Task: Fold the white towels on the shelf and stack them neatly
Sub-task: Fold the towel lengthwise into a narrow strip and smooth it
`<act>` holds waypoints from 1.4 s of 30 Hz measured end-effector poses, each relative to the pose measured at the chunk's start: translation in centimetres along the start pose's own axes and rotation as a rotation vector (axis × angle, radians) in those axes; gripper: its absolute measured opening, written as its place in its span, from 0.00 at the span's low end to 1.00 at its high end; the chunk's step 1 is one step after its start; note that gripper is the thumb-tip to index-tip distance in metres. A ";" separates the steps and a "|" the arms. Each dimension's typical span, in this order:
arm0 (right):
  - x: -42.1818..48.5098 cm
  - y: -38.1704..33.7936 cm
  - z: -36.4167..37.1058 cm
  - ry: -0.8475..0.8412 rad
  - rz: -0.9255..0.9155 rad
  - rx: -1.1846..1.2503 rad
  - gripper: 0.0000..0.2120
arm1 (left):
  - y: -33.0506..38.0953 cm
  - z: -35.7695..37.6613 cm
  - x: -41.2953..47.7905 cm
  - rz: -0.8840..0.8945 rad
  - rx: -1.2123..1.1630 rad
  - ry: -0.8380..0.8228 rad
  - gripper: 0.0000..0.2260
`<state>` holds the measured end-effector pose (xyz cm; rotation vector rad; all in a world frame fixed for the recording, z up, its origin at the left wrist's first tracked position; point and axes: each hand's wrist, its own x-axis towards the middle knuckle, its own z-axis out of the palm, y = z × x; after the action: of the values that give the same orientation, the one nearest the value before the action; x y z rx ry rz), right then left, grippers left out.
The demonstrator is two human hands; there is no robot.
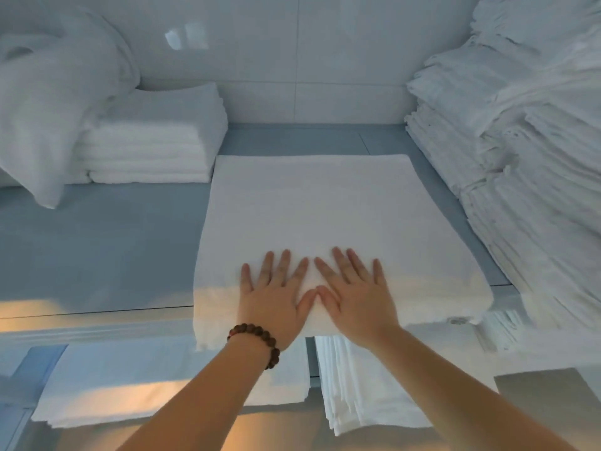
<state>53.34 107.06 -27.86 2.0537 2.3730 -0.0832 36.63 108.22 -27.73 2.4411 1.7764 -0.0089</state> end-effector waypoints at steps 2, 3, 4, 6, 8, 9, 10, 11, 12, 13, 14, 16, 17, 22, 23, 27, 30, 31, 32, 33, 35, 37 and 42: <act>-0.2 2.1 -0.1 0.019 0.054 -0.001 0.30 | -1.8 0.2 -0.1 -0.014 0.010 0.026 0.30; -0.6 3.6 0.0 0.037 0.091 0.001 0.30 | -2.9 0.2 -0.3 -0.028 0.007 0.028 0.29; -1.1 5.1 0.1 0.047 0.133 -0.004 0.30 | -3.8 0.1 -0.5 -0.045 0.004 0.020 0.28; -2.1 7.6 -0.2 0.011 0.231 -0.014 0.31 | -5.1 -0.3 -0.9 -0.069 0.003 -0.003 0.28; -2.3 8.9 -1.0 -0.071 0.322 -0.019 0.29 | -5.4 -0.6 -0.9 -0.066 -0.005 -0.017 0.28; -2.0 9.0 -1.3 -0.098 0.346 -0.010 0.28 | -5.3 -0.7 -0.8 -0.063 -0.011 -0.022 0.28; -1.5 8.9 -1.6 -0.109 0.346 0.000 0.28 | -5.3 -0.7 -0.5 -0.059 -0.016 -0.025 0.28; -1.0 8.6 -1.7 -0.115 0.329 0.005 0.28 | -5.3 -0.8 -0.2 -0.053 -0.020 -0.032 0.28; -0.6 8.2 -1.6 -0.121 0.306 0.010 0.28 | -5.4 -0.8 0.2 -0.048 -0.023 -0.042 0.28; -0.2 7.9 -1.4 -0.122 0.292 0.017 0.29 | -5.6 -0.8 0.6 -0.045 -0.022 -0.050 0.28; 0.1 7.9 -1.3 -0.119 0.290 0.021 0.29 | -5.7 -0.8 1.1 -0.041 -0.016 -0.056 0.28; 0.6 8.4 -1.3 -0.120 0.295 0.019 0.29 | -5.8 -0.9 2.1 -0.034 -0.002 -0.063 0.28; 1.0 8.8 -1.3 -0.125 0.295 0.017 0.29 | -5.8 -0.9 2.7 -0.034 0.000 -0.065 0.28; 4.0 10.8 -1.4 -0.125 0.293 0.036 0.30 | -5.3 -0.8 6.3 -0.032 0.010 -0.026 0.28; 4.7 11.2 -1.6 -0.136 0.294 0.046 0.30 | -5.2 -1.0 7.0 -0.035 0.010 -0.034 0.28; 6.2 10.4 -2.5 -0.150 0.294 0.072 0.29 | -3.1 -2.1 8.1 -0.108 0.028 -0.034 0.27; 4.9 6.0 -1.7 -0.083 0.117 0.014 0.28 | 1.6 -1.8 6.5 -0.032 0.008 -0.015 0.26; 4.3 4.7 -1.2 -0.077 0.049 0.008 0.29 | 2.8 -1.4 5.9 -0.009 0.001 -0.034 0.26; 3.8 4.1 -0.7 -0.077 0.010 0.009 0.29 | 3.4 -0.9 5.5 -0.009 -0.002 -0.048 0.25; 3.6 4.4 -0.4 -0.074 0.005 0.011 0.29 | 3.4 -0.5 5.3 -0.027 0.003 -0.051 0.25; 3.2 6.7 -0.4 -0.062 0.047 0.017 0.30 | 2.5 -0.1 5.0 -0.070 0.015 -0.040 0.26; 2.1 10.0 -0.6 -0.059 0.110 -0.003 0.32 | 1.3 -0.1 4.3 -0.092 0.022 -0.035 0.28; -1.9 15.7 -1.7 -0.115 0.244 -0.035 0.33 | -1.7 -0.1 1.5 -0.133 0.019 -0.012 0.33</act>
<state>69.23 107.53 -26.71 2.2374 2.0280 -0.1526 35.46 110.16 -27.91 2.3261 1.9381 -0.0530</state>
